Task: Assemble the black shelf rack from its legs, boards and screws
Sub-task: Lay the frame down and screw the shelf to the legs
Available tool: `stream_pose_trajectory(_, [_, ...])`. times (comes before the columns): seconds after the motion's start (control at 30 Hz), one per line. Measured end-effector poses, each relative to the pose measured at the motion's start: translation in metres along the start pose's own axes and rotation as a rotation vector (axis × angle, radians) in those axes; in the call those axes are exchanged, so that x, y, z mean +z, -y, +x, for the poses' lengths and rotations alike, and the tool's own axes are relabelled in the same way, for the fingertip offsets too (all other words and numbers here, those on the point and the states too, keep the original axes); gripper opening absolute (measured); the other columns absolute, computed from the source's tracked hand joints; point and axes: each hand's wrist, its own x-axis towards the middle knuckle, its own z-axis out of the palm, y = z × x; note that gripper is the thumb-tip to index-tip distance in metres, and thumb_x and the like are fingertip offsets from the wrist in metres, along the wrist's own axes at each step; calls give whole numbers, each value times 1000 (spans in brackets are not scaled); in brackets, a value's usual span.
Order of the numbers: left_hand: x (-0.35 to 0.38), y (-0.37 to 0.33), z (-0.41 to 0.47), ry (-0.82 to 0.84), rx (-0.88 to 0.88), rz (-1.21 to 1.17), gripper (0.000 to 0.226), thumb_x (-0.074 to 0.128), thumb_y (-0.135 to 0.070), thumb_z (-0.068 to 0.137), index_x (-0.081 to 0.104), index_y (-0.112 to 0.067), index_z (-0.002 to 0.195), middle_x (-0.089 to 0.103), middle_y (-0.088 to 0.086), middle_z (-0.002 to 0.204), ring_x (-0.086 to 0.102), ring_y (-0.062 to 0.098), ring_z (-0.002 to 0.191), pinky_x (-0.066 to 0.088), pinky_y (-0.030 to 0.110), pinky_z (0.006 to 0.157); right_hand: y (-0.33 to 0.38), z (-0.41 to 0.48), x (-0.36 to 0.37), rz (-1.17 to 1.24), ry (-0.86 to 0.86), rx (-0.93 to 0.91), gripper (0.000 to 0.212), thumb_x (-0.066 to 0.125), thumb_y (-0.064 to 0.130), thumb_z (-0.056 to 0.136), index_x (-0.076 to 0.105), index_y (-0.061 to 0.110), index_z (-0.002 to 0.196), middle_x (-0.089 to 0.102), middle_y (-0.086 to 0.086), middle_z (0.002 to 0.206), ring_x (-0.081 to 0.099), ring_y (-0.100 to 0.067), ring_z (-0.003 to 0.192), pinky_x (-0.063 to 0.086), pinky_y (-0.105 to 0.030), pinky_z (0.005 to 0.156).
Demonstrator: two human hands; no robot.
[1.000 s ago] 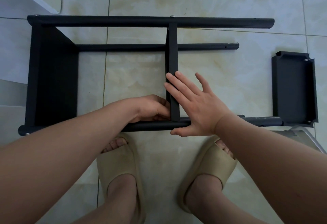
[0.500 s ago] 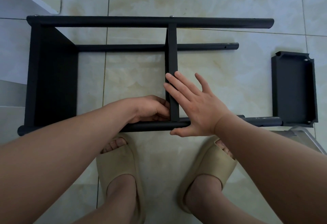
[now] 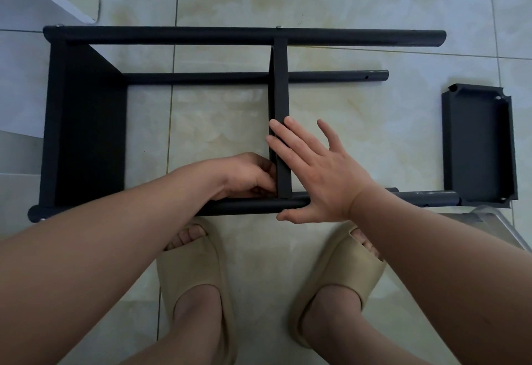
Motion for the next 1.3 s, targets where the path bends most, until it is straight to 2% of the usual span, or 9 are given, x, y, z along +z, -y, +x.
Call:
stream_pose_trajectory(0.2, [-1,1,-1,30,-3,-62,21,53,13,89,60,3,106,63,13,80,65,18,69,54,22,64,0,0,0,7,-13,0,118,38,88,76,16,10,162,5,-6,171,2,-23,158,14,-63,121])
stream_pose_trajectory(0.37, [-1,3,-1,80,-41,-68,14,56,6,89,64,-6,86,69,5,71,68,14,65,53,21,60,0,0,1,9,-22,-1,118,38,88,76,16,10,162,5,-6,171,3,-23,158,14,-63,121])
stream_pose_trajectory(0.6, [-1,2,1,33,-35,-26,14,56,10,87,63,1,95,61,18,88,62,27,83,52,27,74,0,0,2,7,-16,-1,119,38,88,75,15,11,162,4,-6,171,2,-23,158,14,-63,121])
stream_pose_trajectory(0.7, [-1,1,2,46,-22,-28,15,55,13,88,62,0,90,62,13,79,63,22,75,53,26,71,0,0,1,0,-16,-1,119,38,89,76,15,11,162,4,-6,171,2,-23,158,15,-63,121])
stream_pose_trajectory(0.83, [-2,0,1,55,-19,-6,27,54,13,89,59,9,115,62,14,82,65,18,74,55,22,70,1,0,-1,-2,-4,0,118,38,89,76,16,11,162,4,-6,171,2,-23,158,15,-63,120])
stream_pose_trajectory(1.0, [-2,1,1,67,-4,-15,34,51,16,89,51,17,123,56,25,100,59,32,91,50,32,80,1,0,-2,0,11,1,118,37,88,76,15,11,162,3,-6,171,1,-23,158,14,-63,121])
stream_pose_trajectory(1.1, [-3,4,2,73,-2,-38,37,50,16,89,49,17,126,56,24,100,61,30,86,52,29,76,1,0,-2,3,9,-1,118,37,88,77,15,11,162,3,-6,171,1,-23,158,14,-63,121])
stream_pose_trajectory(1.17, [-3,5,3,86,-5,-69,33,50,16,89,54,11,122,59,21,92,63,24,77,54,25,70,1,0,-2,3,13,0,118,36,89,77,14,11,162,2,-6,171,1,-23,158,14,-62,121])
stream_pose_trajectory(1.3, [-3,4,2,114,-29,-41,11,55,7,90,59,-3,88,63,6,70,64,15,63,51,21,59,1,0,-2,7,17,4,118,36,89,76,14,11,162,2,-5,171,0,-23,158,13,-62,121])
